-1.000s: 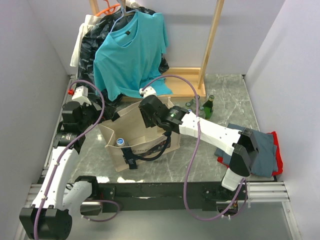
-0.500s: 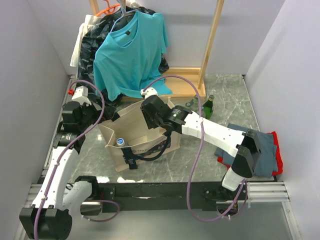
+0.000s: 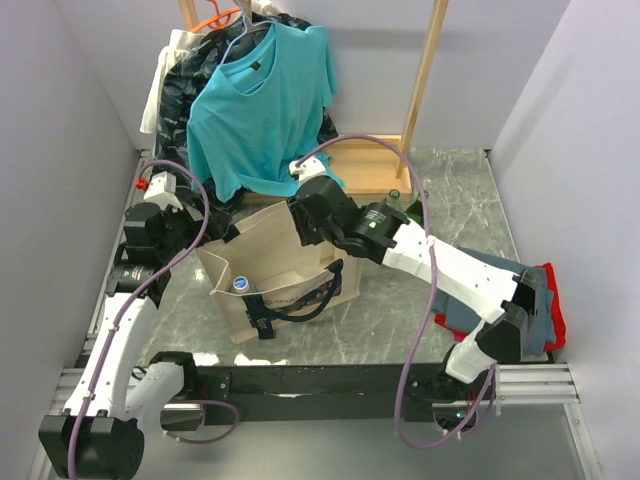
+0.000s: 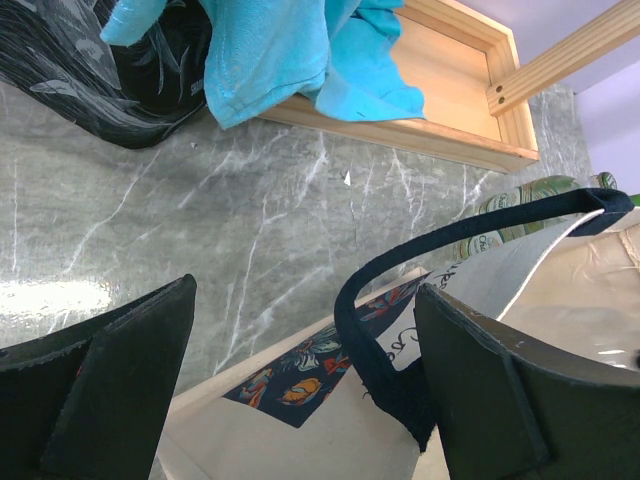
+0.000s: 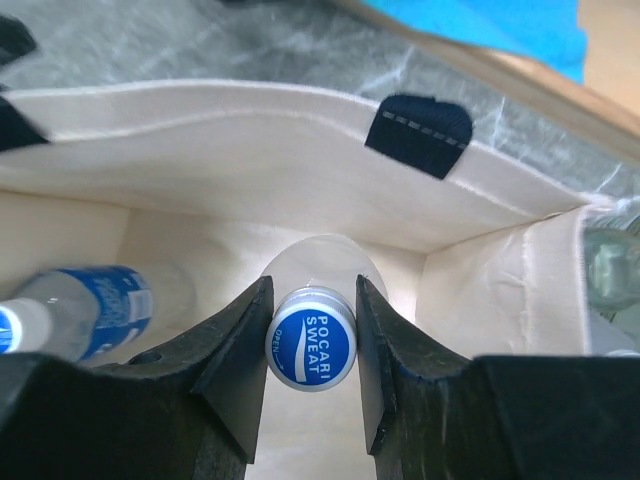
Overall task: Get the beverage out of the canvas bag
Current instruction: Take out the drink from the canvas bag.
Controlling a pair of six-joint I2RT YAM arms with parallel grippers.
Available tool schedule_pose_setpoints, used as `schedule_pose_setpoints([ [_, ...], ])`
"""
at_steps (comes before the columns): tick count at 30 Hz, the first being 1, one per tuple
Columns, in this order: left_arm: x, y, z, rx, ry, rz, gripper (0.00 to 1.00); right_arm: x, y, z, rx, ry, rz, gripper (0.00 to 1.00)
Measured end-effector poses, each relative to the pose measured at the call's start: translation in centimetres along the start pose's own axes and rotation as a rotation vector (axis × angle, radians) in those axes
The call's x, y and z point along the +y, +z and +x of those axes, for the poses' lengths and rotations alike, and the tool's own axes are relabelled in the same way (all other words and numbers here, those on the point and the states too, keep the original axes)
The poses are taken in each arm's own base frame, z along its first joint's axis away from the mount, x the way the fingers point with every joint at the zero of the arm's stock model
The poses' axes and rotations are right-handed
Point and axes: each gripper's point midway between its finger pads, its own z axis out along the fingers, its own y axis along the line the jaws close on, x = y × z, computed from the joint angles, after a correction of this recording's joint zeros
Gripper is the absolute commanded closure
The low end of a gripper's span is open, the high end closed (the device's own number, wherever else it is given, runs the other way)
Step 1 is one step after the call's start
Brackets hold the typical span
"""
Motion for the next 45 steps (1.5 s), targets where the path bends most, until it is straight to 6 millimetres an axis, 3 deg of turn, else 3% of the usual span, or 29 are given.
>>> schedule_pose_setpoints([
  [6,0.0,0.0,0.0,0.0,0.0,0.001,0.04,-0.1,-1.8,-2.1,-0.06,0.02,-0.015,1.0],
  [15,0.0,0.0,0.0,0.0,0.0,0.0,0.04,-1.1,-4.6,-3.6,-0.118,0.032,-0.013,1.0],
  [25,0.0,0.0,0.0,0.0,0.0,0.001,0.04,-3.2,-10.5,-6.5,-0.262,0.064,-0.018,1.0],
  [37,-0.2,0.0,0.1,0.004,0.0,0.009,0.04,-4.9,-11.9,-7.4,-0.305,0.048,0.047,1.0],
  [45,-0.3,0.0,0.1,0.007,0.0,0.016,0.04,-5.8,-13.7,-9.3,-0.369,0.052,0.075,1.0],
])
